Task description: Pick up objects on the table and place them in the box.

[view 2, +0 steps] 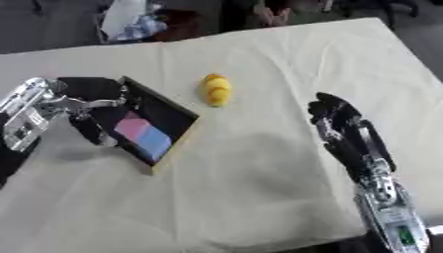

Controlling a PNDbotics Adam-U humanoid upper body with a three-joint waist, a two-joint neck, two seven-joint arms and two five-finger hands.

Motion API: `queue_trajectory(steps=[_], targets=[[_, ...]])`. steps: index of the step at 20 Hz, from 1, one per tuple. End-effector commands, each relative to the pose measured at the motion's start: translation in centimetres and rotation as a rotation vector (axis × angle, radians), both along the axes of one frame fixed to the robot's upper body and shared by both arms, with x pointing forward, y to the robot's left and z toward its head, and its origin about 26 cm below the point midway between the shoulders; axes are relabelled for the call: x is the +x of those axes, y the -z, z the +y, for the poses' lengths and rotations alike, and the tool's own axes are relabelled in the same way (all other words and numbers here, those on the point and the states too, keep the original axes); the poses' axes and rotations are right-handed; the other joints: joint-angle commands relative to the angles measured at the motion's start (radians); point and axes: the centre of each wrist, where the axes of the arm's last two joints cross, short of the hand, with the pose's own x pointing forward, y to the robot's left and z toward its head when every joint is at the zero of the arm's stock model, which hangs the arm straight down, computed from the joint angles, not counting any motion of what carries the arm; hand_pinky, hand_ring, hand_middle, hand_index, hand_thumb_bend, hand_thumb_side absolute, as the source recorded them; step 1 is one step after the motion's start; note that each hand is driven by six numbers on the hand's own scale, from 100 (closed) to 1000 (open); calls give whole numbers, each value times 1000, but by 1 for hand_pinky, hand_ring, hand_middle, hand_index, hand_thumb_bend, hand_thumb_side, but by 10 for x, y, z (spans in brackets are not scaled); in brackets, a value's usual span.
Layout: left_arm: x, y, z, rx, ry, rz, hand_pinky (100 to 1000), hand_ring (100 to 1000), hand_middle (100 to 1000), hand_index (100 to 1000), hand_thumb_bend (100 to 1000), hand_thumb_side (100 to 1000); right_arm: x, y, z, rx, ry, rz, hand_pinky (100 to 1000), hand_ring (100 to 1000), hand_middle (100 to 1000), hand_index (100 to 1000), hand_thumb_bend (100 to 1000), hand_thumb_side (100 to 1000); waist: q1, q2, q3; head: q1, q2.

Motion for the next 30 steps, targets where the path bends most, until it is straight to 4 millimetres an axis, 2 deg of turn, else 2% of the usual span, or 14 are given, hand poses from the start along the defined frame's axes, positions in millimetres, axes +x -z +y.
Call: queue_trajectory(steps=[1,5,9,13,17,23,26,30], targets=[[0,-17,8,58,42,-9,789,753,779,849,446,264,1,-7,-3,-7,0,-21,795,805,725,853,100,490,-8,-11,2,-3,5],[-2,-34,17,54,36,-42,790,758,786,858,462,257,1,-6,-4,-10,4,-18,795,805,725,853,100,491,-7,-14,7,-5,5],[-10,-62,36,43,9,-97,785,743,764,847,472,228,0,-5,-6,-14,12,-16,795,805,725,853,100,490,-3,-17,16,-11,5],[-18,-78,72,43,-97,-112,779,733,753,842,480,219,-1,-5,-8,-18,20,-13,796,805,725,853,100,491,1,-20,24,-18,5],[-19,-73,112,77,-262,-79,773,721,745,838,497,224,-1,-5,-9,-20,22,-12,796,805,725,853,100,491,4,-21,32,-26,5],[-19,-53,173,108,-505,-41,766,713,741,841,508,226,-2,-4,-11,-23,33,-12,796,806,725,853,100,489,1,-21,48,-26,5],[-20,-44,192,106,-584,-35,765,710,740,843,507,225,-2,-4,-11,-22,35,-12,796,806,725,853,100,490,-1,-22,55,-2,5],[-20,-35,206,105,-639,-24,764,709,740,846,506,236,-2,-4,-11,-22,34,-11,796,806,725,853,100,488,-5,-23,61,11,5]])
